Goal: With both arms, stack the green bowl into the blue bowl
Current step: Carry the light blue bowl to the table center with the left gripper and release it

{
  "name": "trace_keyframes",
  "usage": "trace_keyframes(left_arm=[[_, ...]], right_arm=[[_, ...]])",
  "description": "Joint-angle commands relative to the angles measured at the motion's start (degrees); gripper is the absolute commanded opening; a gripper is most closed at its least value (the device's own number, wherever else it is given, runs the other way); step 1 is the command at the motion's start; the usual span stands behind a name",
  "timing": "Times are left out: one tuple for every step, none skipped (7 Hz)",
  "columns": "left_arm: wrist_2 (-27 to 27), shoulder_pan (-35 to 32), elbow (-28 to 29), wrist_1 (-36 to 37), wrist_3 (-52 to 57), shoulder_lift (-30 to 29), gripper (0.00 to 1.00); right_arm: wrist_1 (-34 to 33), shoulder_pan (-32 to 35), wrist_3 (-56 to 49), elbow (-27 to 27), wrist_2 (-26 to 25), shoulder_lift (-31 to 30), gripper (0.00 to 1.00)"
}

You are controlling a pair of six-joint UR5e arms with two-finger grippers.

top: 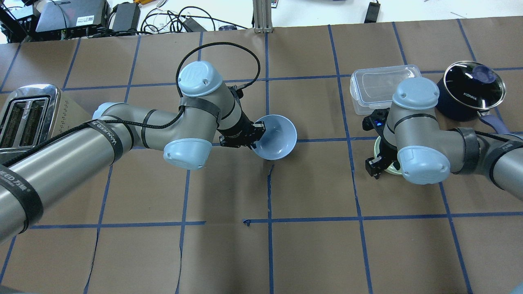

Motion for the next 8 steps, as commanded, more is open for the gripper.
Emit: trace_keyframes(left_arm=[[0.3, -0.6, -0.1, 0.5, -0.2, -0.8, 0.0], [1.4, -0.6, -0.1, 0.4, 0.2, -0.9, 0.0], [2.3, -0.6, -0.1, 0.3, 0.7, -0.8, 0.0], [2.3, -0.6, -0.1, 0.4, 0.7, -0.6, 0.0], [2.4, -0.6, -0.1, 0.4, 0.7, -0.4, 0.09], [2.8, -0.6, 0.1, 0.5, 0.7, -0.2, 0.52], [2.8, -0.3, 0.2, 0.2, 0.7, 1.0, 0.66], [2.9, 0.2, 0.8, -0.1, 0.8, 1.6, 0.72]], right_arm=[[0.6, -0.3, -0.2, 0.1, 3.4, -0.3, 0.0], [0.7, -0.4, -0.2, -0.2, 3.3, -0.9, 0.0], [1.1, -0.4, 0.0, -0.2, 3.4, -2.2, 0.0], [1.9, -0.4, 0.3, -0.3, 3.4, -3.3, 0.0], [3.3, -0.4, 0.5, -1.1, 3.3, -4.5, 0.0], [8.0, -0.4, 0.8, -4.0, 2.7, -5.2, 0.0], [12.9, -0.3, 0.9, -7.4, 2.4, -5.9, 0.0], [16.2, -0.2, 1.7, -9.8, 2.4, -6.0, 0.0]])
